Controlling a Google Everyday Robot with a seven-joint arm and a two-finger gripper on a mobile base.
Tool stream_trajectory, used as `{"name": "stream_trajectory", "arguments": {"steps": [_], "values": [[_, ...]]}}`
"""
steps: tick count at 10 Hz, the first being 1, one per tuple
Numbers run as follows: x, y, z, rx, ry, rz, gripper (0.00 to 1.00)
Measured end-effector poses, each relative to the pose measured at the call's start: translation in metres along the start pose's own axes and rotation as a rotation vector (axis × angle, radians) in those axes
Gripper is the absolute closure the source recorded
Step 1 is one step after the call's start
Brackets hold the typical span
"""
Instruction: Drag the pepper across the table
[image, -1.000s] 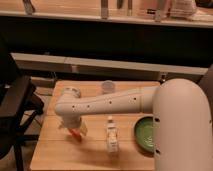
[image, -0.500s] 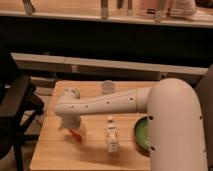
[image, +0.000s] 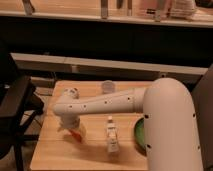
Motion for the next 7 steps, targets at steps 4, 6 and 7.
{"name": "stream_trajectory", "arguments": {"steps": [4, 6, 7], "values": [[0.0024, -0.001, 0.0041, -0.007, -0.01, -0.008, 0.2], [0.0037, -0.0008, 0.0057, -0.009, -0.015, -0.009, 0.2], [0.0049, 0.0002, 0.0061, -0.012, -0.016, -0.008, 0.2]]}}
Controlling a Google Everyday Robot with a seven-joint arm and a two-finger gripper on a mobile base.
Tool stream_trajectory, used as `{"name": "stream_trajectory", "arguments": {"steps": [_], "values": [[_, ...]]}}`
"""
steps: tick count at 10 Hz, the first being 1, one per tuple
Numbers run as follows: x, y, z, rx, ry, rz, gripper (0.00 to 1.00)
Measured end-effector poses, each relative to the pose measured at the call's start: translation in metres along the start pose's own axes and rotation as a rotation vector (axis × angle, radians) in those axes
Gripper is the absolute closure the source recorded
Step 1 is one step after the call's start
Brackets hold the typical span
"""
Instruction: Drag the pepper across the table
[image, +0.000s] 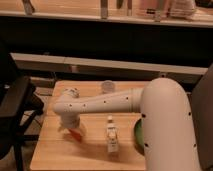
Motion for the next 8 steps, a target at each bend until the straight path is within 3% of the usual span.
{"name": "stream_trajectory", "arguments": {"steps": [8], "values": [[0.005, -0.0002, 0.0054, -0.018, -0.011, -0.015, 0.2]]}}
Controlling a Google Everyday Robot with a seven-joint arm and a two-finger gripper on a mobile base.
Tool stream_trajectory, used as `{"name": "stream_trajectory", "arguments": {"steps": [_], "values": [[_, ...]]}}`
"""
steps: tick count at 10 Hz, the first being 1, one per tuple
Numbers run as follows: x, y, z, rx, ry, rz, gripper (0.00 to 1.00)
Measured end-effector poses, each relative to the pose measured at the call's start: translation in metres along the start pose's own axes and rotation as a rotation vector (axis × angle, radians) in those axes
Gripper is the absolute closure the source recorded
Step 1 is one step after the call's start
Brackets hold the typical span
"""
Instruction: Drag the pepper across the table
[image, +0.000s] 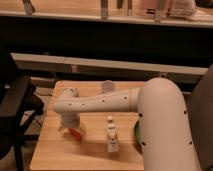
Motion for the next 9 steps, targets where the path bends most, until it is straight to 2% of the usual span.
{"name": "stream_trajectory", "arguments": {"steps": [9], "values": [[0.0097, 0.0053, 0.0007, -0.021, -0.005, -0.009, 0.2]]}}
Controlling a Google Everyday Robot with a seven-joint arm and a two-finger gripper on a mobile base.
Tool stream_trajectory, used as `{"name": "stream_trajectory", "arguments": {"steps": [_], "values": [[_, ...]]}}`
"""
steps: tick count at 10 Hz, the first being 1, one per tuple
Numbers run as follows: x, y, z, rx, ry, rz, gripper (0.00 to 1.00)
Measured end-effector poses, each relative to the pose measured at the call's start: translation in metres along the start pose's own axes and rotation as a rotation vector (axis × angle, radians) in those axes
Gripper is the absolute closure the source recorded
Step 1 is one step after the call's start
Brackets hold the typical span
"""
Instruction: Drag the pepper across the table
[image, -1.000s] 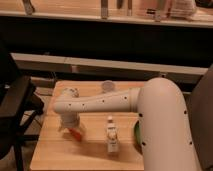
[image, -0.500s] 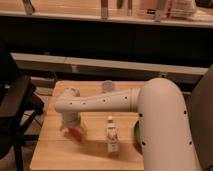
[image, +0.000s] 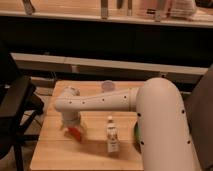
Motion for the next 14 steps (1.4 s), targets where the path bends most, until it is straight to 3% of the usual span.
{"name": "stream_trajectory", "arguments": {"steps": [14], "values": [[0.012, -0.001, 0.004, -0.019, 0.0, -0.013, 0.2]]}}
